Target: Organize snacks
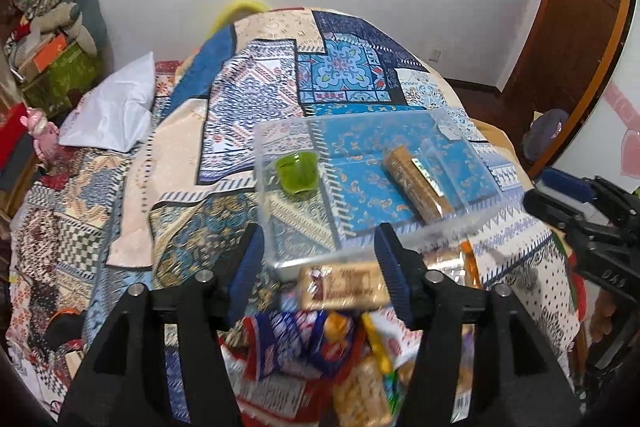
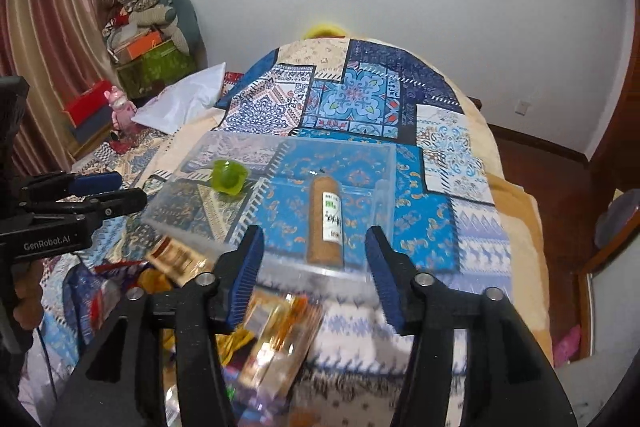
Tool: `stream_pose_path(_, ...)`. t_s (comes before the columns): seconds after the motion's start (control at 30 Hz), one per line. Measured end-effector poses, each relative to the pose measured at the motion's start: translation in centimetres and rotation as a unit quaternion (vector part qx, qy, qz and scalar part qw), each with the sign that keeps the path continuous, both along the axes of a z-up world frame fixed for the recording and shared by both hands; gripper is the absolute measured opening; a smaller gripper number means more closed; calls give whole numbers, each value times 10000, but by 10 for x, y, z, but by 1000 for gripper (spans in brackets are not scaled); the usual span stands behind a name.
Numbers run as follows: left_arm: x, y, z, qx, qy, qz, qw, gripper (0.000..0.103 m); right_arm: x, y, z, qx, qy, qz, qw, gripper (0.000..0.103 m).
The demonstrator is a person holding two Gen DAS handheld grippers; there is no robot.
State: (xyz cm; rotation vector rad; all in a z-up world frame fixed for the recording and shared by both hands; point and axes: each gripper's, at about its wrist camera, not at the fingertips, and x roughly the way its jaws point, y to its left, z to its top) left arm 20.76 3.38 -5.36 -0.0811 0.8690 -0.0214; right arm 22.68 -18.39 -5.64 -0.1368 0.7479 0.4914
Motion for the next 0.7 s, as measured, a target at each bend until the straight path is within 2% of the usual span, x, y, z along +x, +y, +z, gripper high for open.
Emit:
stream_pose_path(0.1,-20,5,1,63,-16,53,10000,68,-18,-8,3,-5,-72,-51,10000,56)
stream_pose_path(0.17,-35,10,-1,68,3,119,9999,70,-29,-14,3,-19,-79,-83,9999,56)
stream_pose_path(0.37,-69,32,-22,32,235,311,9992,72,-54,-31,-5,1,-4,-234,9997,59)
stream_pose_path(0.7,-113,46,-76,9,699,435,9966,72,-82,-59,-36,112,335,-537,9979,59)
